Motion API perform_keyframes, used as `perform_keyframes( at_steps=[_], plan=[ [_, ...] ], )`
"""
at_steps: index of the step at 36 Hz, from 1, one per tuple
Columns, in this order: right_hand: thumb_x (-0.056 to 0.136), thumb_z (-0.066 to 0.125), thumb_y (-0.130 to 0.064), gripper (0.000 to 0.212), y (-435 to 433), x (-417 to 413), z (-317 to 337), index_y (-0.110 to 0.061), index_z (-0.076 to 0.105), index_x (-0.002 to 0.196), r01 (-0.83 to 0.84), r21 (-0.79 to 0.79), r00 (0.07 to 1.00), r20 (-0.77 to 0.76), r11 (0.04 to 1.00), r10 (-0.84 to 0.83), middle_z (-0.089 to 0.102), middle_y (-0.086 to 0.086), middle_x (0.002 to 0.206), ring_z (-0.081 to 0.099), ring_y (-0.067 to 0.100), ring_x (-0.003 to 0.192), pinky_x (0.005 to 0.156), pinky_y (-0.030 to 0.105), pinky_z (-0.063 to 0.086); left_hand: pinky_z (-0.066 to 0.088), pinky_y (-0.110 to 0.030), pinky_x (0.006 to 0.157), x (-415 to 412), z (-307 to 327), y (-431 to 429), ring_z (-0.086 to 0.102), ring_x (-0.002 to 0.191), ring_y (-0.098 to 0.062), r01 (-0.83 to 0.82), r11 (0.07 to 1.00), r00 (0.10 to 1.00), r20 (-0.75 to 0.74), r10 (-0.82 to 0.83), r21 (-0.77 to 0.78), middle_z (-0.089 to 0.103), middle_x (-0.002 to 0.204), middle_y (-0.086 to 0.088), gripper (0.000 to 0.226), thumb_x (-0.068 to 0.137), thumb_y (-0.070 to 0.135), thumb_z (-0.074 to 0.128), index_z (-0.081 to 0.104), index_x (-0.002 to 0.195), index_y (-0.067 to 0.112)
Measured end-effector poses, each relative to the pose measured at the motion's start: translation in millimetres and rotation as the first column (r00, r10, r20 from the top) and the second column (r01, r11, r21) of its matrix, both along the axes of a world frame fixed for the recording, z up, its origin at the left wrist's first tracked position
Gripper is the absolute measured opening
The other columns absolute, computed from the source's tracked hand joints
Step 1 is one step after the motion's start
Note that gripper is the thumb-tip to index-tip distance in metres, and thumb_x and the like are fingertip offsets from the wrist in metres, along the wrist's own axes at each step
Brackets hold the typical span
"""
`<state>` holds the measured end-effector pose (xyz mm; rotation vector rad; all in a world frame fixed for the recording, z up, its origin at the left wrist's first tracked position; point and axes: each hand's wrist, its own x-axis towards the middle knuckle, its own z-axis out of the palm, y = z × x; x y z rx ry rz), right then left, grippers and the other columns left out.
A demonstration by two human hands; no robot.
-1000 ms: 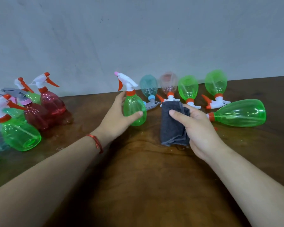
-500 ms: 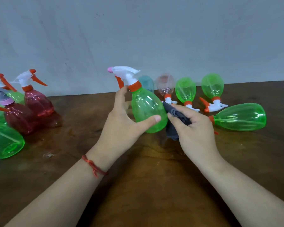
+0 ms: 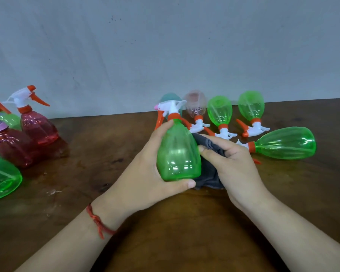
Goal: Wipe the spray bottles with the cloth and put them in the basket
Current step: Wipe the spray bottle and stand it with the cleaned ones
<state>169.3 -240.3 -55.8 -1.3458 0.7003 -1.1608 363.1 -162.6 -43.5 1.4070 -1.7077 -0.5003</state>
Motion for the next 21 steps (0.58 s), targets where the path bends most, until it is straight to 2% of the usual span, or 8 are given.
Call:
perform_keyframes(
  at_steps=[7, 11, 13, 14, 16, 17, 21],
  plan=[
    [0.102, 0.060, -0.001, 0.030, 1, -4, 3, -0.013, 0.076, 0.124, -0.081, 0.030, 0.997, 0.009, 0.996, 0.080, 0.079, 0.004, 0.119, 0.074, 0.024, 0.115, 0.104, 0.046, 0.058, 0.046, -0.023, 0.114, 3, -5, -2, 0.055, 0.143, -0.014, 0.054, 0.991, 0.998, -0.039, -0.059, -0.120, 0.049, 0.154, 0.019, 0.116, 0.069, 0.022, 0.102, 0.033, 0.161, 0.029],
    [0.102, 0.059, 0.001, 0.032, 2, -5, 5, -0.013, 0.075, 0.125, -0.088, 0.045, 0.996, 0.027, 0.995, 0.086, 0.079, 0.003, 0.119, 0.074, 0.021, 0.115, 0.096, 0.031, 0.060, 0.047, -0.033, 0.117, 7, -8, -4, 0.054, 0.144, -0.020, 0.062, 0.986, 0.998, -0.006, -0.064, -0.157, 0.049, 0.157, 0.008, 0.113, 0.070, 0.022, 0.101, 0.034, 0.161, 0.027],
    [0.101, 0.062, -0.001, 0.031, -2, -8, 8, -0.016, 0.077, 0.123, -0.035, -0.008, 0.999, -0.004, 0.999, 0.035, 0.079, -0.001, 0.119, 0.073, 0.019, 0.117, 0.096, 0.029, 0.059, 0.046, -0.028, 0.116, 10, -8, -5, 0.054, 0.143, -0.019, 0.061, 0.985, 0.998, 0.016, -0.060, -0.159, 0.050, 0.156, 0.012, 0.112, 0.070, 0.022, 0.102, 0.036, 0.160, 0.030],
    [0.100, 0.065, -0.003, 0.031, -5, -9, 11, -0.019, 0.078, 0.123, 0.001, -0.047, 1.000, -0.029, 0.999, -0.003, 0.079, -0.002, 0.119, 0.072, 0.019, 0.119, 0.099, 0.033, 0.059, 0.045, -0.026, 0.115, 11, -9, -5, 0.055, 0.143, -0.019, 0.062, 0.985, 0.998, 0.032, -0.058, -0.162, 0.050, 0.155, 0.013, 0.111, 0.070, 0.022, 0.102, 0.036, 0.160, 0.029],
    [0.099, 0.069, -0.007, 0.030, -13, -10, 18, -0.023, 0.079, 0.123, 0.053, -0.151, 0.993, -0.095, 0.987, -0.068, 0.078, -0.005, 0.120, 0.071, 0.018, 0.119, 0.105, 0.043, 0.056, 0.045, -0.028, 0.116, 12, -12, -7, 0.055, 0.142, -0.020, 0.066, 0.982, 0.995, 0.091, -0.051, -0.179, 0.049, 0.155, 0.009, 0.110, 0.071, 0.022, 0.102, 0.037, 0.160, 0.024],
    [0.099, 0.070, -0.007, 0.030, -16, -9, 21, -0.024, 0.079, 0.122, 0.058, -0.214, 0.987, -0.137, 0.975, -0.089, 0.079, -0.007, 0.118, 0.072, 0.015, 0.117, 0.105, 0.043, 0.057, 0.045, -0.032, 0.117, 13, -15, -8, 0.054, 0.143, -0.021, 0.069, 0.980, 0.992, 0.120, -0.047, -0.185, 0.048, 0.156, 0.006, 0.110, 0.071, 0.021, 0.101, 0.037, 0.161, 0.021],
    [0.096, 0.074, -0.005, 0.034, -20, -5, 26, -0.032, 0.078, 0.117, 0.028, -0.437, 0.957, -0.248, 0.899, -0.151, 0.078, -0.018, 0.112, 0.070, -0.001, 0.108, 0.095, 0.019, 0.054, 0.043, -0.033, 0.119, 10, -18, -9, 0.052, 0.145, -0.019, 0.062, 0.977, 0.986, 0.165, -0.028, -0.203, 0.046, 0.158, 0.003, 0.115, 0.071, 0.020, 0.101, 0.033, 0.164, 0.014]
  ],
)
